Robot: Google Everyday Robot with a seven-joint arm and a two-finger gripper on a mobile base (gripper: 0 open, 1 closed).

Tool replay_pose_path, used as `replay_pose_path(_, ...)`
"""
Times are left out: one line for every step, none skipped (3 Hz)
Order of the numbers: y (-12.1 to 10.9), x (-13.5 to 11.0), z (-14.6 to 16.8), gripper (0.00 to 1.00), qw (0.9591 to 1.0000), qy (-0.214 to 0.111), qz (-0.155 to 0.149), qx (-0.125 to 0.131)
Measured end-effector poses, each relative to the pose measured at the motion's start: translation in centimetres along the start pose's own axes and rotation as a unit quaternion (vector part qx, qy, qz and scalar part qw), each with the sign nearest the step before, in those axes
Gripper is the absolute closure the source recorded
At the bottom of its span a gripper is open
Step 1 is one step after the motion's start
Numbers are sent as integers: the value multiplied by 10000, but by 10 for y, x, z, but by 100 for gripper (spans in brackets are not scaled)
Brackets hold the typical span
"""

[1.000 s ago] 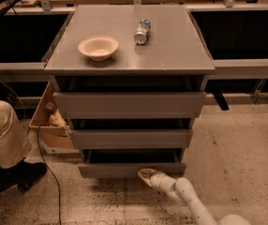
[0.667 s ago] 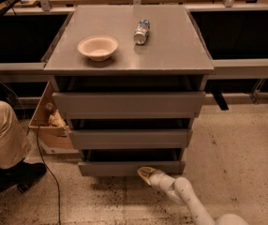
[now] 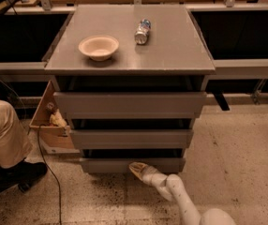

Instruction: Close bottom drawer

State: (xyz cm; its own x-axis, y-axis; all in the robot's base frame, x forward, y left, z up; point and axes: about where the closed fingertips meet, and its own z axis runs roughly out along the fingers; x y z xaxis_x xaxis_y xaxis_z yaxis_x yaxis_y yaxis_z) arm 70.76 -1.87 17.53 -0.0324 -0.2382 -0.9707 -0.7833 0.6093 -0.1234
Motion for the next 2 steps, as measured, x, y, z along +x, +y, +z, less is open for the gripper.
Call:
replay_pose_path(-13,-12,17,100,9996,-216,-100,128)
replay_pose_path(-14,-14,18,100,9995,-249,-128,158)
